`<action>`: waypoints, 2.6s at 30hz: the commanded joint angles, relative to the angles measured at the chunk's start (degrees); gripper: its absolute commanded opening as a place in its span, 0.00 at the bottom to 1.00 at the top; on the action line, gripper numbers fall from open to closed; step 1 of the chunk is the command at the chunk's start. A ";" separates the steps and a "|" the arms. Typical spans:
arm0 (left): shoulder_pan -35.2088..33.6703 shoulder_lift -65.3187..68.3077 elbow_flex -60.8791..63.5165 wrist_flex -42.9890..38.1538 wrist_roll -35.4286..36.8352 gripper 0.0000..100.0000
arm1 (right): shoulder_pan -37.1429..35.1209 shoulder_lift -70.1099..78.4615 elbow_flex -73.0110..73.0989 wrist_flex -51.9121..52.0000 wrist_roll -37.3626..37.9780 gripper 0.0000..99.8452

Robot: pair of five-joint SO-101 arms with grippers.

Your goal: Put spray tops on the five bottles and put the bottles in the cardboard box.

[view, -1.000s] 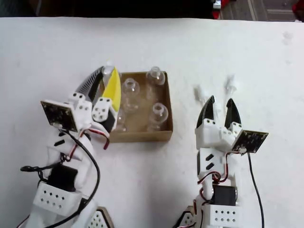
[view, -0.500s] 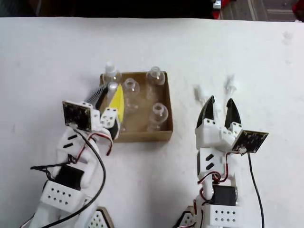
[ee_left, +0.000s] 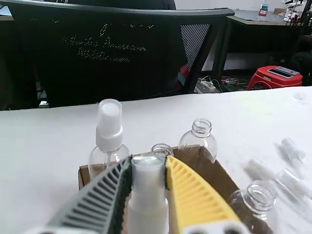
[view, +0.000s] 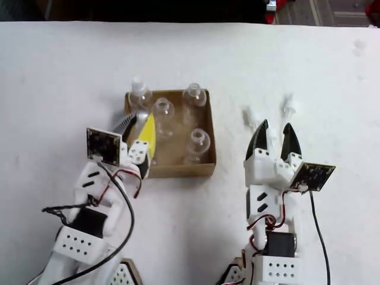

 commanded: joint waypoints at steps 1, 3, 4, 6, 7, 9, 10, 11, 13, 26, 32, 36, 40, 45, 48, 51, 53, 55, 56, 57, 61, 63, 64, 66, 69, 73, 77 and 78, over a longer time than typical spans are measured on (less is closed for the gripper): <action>-1.27 -1.01 1.14 -1.32 -0.18 0.02 | -0.13 -0.13 0.53 0.13 0.88 0.18; -1.36 -1.01 1.67 -1.41 0.35 0.02 | -0.13 -0.13 0.53 0.13 0.88 0.18; -1.54 -1.01 1.67 -1.41 1.58 0.02 | -0.13 -0.13 0.53 0.13 0.88 0.18; -2.77 -1.01 1.58 -1.49 4.57 0.02 | -0.13 -0.13 0.53 0.13 0.88 0.18; -3.03 -1.01 1.67 -2.29 5.54 0.02 | -0.13 -0.13 0.53 0.13 0.88 0.18; -3.65 -1.01 2.64 -4.40 5.80 0.02 | -0.13 -0.13 0.53 0.13 0.88 0.18; -3.82 -1.01 3.60 -5.71 5.80 0.02 | -0.13 -0.13 0.53 0.13 0.88 0.18; -3.82 -1.01 4.84 -7.74 5.80 0.02 | -0.13 -0.13 0.53 0.13 0.88 0.18; -3.82 -1.10 8.09 -12.48 5.80 0.02 | -0.13 -0.13 0.53 0.13 0.88 0.18; -3.82 -1.01 13.19 -17.67 3.52 0.02 | -0.13 -0.13 0.53 0.13 0.88 0.18; -3.74 -1.01 13.19 -12.31 -1.14 0.02 | -0.13 -0.13 0.53 0.13 0.97 0.18; -3.82 -1.01 13.19 -12.48 -1.14 0.02 | -0.13 -0.13 0.53 0.13 0.97 0.18; -3.82 -1.01 13.19 -12.31 -1.05 0.02 | -0.13 -0.13 0.53 0.13 0.97 0.18; -3.74 -1.01 13.19 -12.22 -1.05 0.02 | -0.13 -0.13 0.53 0.04 0.97 0.18; -3.65 -1.01 13.19 -12.22 -1.05 0.03 | -0.04 -0.13 0.53 0.04 0.97 0.18; -3.82 -1.01 13.19 -12.22 -1.05 0.10 | -0.04 -0.13 0.53 -0.04 0.97 0.18; -3.82 -1.01 13.19 -12.22 -1.05 0.17 | -0.04 -0.13 0.53 -0.04 0.97 0.18; -3.82 -1.01 13.19 -12.22 -0.97 0.21 | -0.04 -0.13 0.53 -0.04 0.97 0.18; -3.82 -1.01 13.19 -12.22 -0.97 0.20 | -0.04 -0.13 0.53 -0.04 0.97 0.18; -3.82 -1.01 13.19 -12.31 -0.97 0.19 | -0.04 -0.13 0.53 -0.04 0.97 0.18; -3.82 -1.01 13.10 -12.75 -1.05 0.12 | -0.04 -0.13 0.53 -0.04 0.97 0.18; -3.82 -1.01 13.10 -12.75 -1.05 0.11 | -0.04 -0.13 0.53 -0.04 0.97 0.18; -3.82 -1.01 13.10 -12.75 -1.05 0.11 | -0.04 -0.13 0.53 -0.04 0.97 0.18; -3.82 -1.01 13.10 -12.75 -1.05 0.11 | -0.04 -0.13 0.53 -0.04 0.97 0.18; -3.82 -1.01 13.01 -12.75 -1.05 0.11 | -0.04 -0.13 0.53 -0.04 0.97 0.18; -3.82 -1.01 11.60 -12.31 -0.97 0.11 | -0.04 -0.13 0.53 -0.04 0.97 0.18; -3.47 -1.01 11.25 -12.66 -0.97 0.11 | -0.04 -0.13 0.53 -0.04 0.97 0.18; -3.47 -1.01 11.16 -12.66 -0.97 0.11 | -0.04 -0.13 0.53 -0.04 0.97 0.18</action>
